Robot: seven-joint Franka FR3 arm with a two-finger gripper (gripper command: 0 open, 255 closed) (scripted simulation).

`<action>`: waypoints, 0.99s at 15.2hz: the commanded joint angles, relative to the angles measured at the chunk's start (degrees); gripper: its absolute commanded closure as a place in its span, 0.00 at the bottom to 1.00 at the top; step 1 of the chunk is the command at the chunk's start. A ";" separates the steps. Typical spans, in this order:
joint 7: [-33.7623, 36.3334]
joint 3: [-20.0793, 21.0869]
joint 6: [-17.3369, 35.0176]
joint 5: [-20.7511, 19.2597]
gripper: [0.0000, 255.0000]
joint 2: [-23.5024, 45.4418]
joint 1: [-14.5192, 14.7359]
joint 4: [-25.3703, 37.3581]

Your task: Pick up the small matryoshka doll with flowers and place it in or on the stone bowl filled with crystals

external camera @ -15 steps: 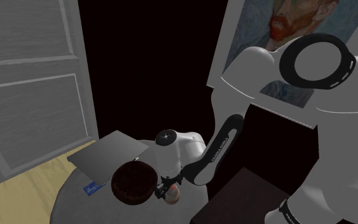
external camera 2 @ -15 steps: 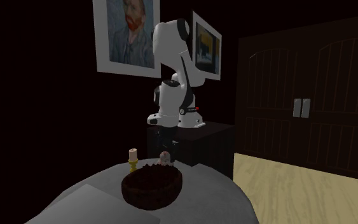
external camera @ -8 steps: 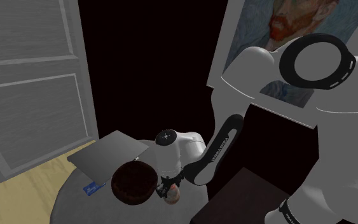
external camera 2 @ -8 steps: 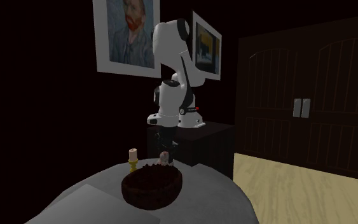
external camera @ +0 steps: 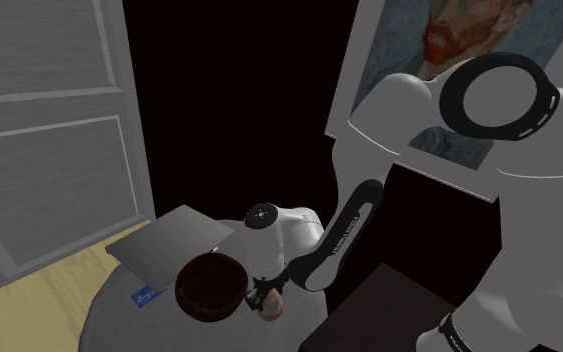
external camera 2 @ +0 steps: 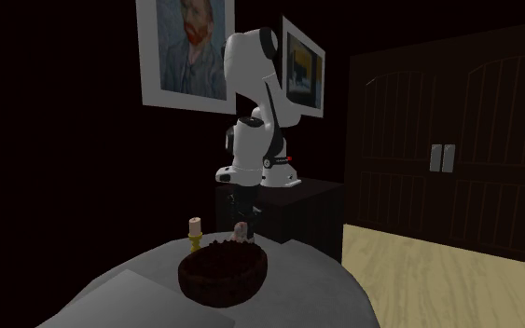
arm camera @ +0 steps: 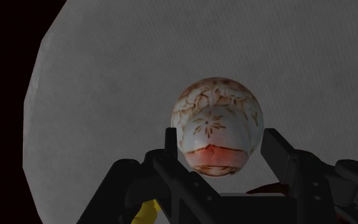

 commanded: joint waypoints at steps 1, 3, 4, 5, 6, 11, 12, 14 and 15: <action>-0.52 0.51 -0.44 0.62 1.00 -0.76 -0.40 -0.39; -1.60 1.59 -1.36 1.96 1.00 -2.44 -1.21 -1.03; -2.15 2.14 -1.83 2.65 1.00 -3.28 -1.61 -1.33; -2.71 2.68 -2.30 3.36 1.00 -4.12 -2.01 -1.63; -3.29 3.22 -2.77 4.09 1.00 -4.96 -2.40 -1.90; -6.29 5.85 -5.22 7.93 1.00 -9.17 -4.28 -3.10; -6.92 6.36 -5.73 8.74 1.00 -10.01 -4.63 -3.30; -8.19 7.34 -6.76 10.39 1.00 -11.70 -5.30 -3.66; -8.84 7.81 -7.28 11.23 1.00 -12.54 -5.61 -3.81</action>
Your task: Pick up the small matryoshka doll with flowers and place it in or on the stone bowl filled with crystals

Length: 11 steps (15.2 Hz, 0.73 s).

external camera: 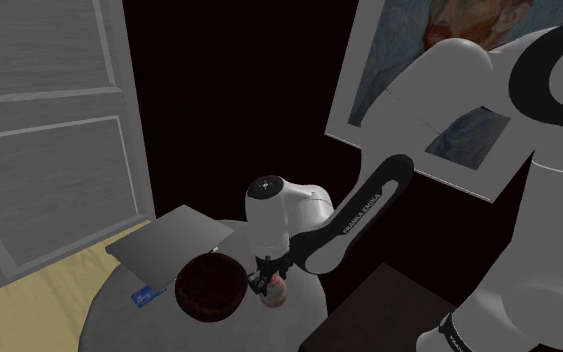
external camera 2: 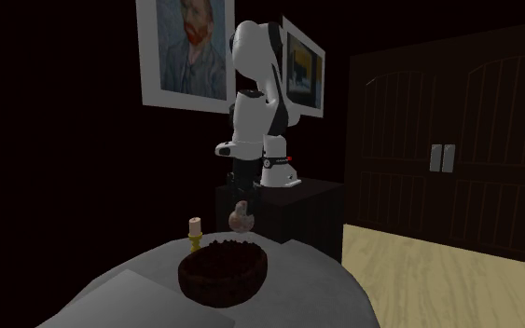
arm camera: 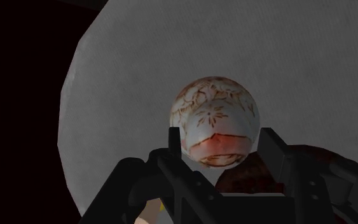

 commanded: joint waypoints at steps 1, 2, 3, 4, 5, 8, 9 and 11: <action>-1.35 0.90 -1.04 1.66 1.00 -1.66 -0.67 -0.30; -2.00 1.34 -1.58 2.51 1.00 -2.50 -0.97 -0.42; -2.66 1.76 -2.13 3.36 1.00 -3.35 -1.24 -0.53; -3.32 2.17 -2.68 4.21 1.00 -4.19 -1.50 -0.63; -3.99 2.56 -3.25 5.07 1.00 -5.03 -1.75 -0.71; -5.97 3.60 -5.00 7.62 1.00 -7.52 -2.38 -0.85; -6.62 3.90 -5.60 8.45 1.00 -8.35 -2.56 -0.87; -7.91 4.44 -6.84 10.10 1.00 -9.98 -2.86 -0.86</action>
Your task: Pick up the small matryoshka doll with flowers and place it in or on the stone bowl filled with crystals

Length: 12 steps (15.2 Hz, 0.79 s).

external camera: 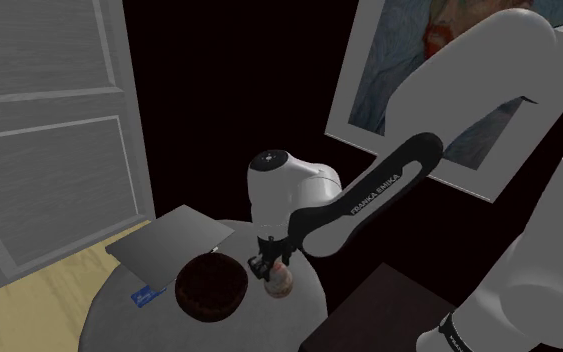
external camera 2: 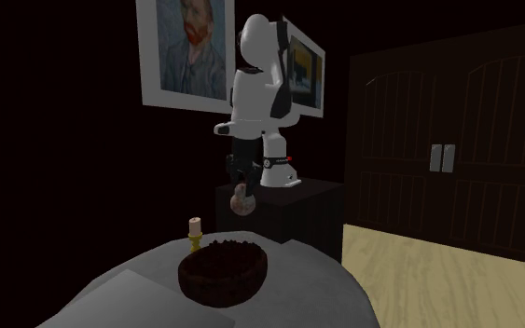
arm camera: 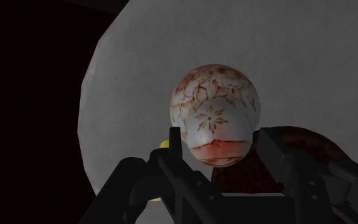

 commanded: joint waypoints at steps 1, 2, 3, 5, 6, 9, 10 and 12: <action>-1.33 0.62 -1.27 1.84 1.00 -1.87 -0.28 -0.15; -1.95 0.82 -1.91 2.63 1.00 -2.67 -0.38 -0.11; -2.57 1.00 -2.56 3.40 1.00 -3.46 -0.47 -0.04; -3.76 1.31 -3.90 4.88 1.00 -5.01 -0.61 0.13; -4.34 1.43 -4.58 5.59 1.00 -5.78 -0.66 0.24; -2.89 1.36 -7.16 3.70 1.00 -2.15 -0.09 5.60; -2.17 1.29 -8.42 2.73 1.00 -0.22 0.29 8.33; -0.96 0.99 -11.03 0.97 1.00 3.61 1.31 13.94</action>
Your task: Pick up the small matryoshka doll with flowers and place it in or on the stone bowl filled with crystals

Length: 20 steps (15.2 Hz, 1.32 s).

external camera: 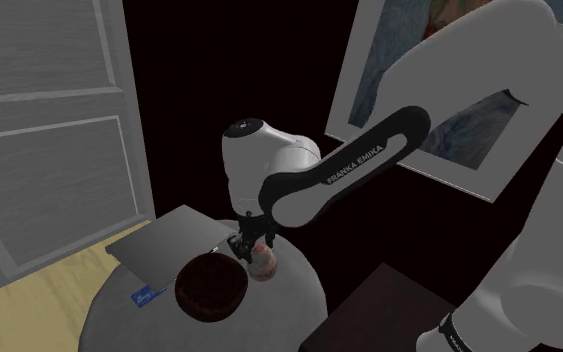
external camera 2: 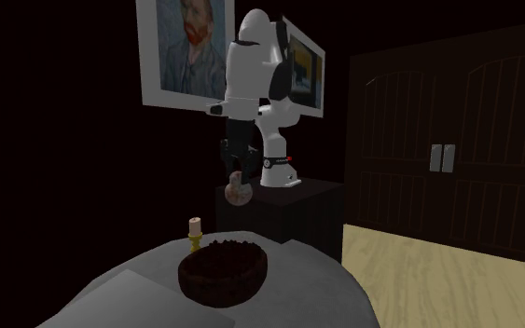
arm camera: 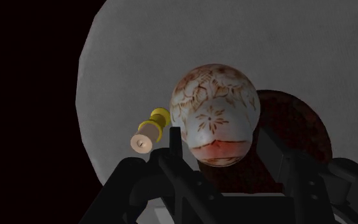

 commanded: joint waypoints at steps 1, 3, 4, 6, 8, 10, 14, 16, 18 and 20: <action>1.36 -0.20 -2.67 -1.62 1.00 3.70 1.24 5.53; 2.15 -0.67 -5.48 -3.05 1.00 7.56 2.64 11.49; 2.45 -0.91 -6.94 -3.71 1.00 9.50 3.40 14.58; 2.84 -1.46 -9.96 -4.89 1.00 13.45 5.08 21.02; 2.98 -2.06 -13.16 -5.95 1.00 17.53 6.94 27.89; 3.06 -2.73 -15.20 -6.88 1.00 21.15 8.61 33.32; 3.79 -3.31 -13.08 -7.80 1.00 22.76 8.93 32.61; 4.16 -3.62 -12.05 -8.28 1.00 23.61 9.11 32.34; 4.52 -3.93 -11.04 -8.76 1.00 24.50 9.29 32.12; 4.89 -4.27 -10.05 -9.26 1.00 25.41 9.49 31.95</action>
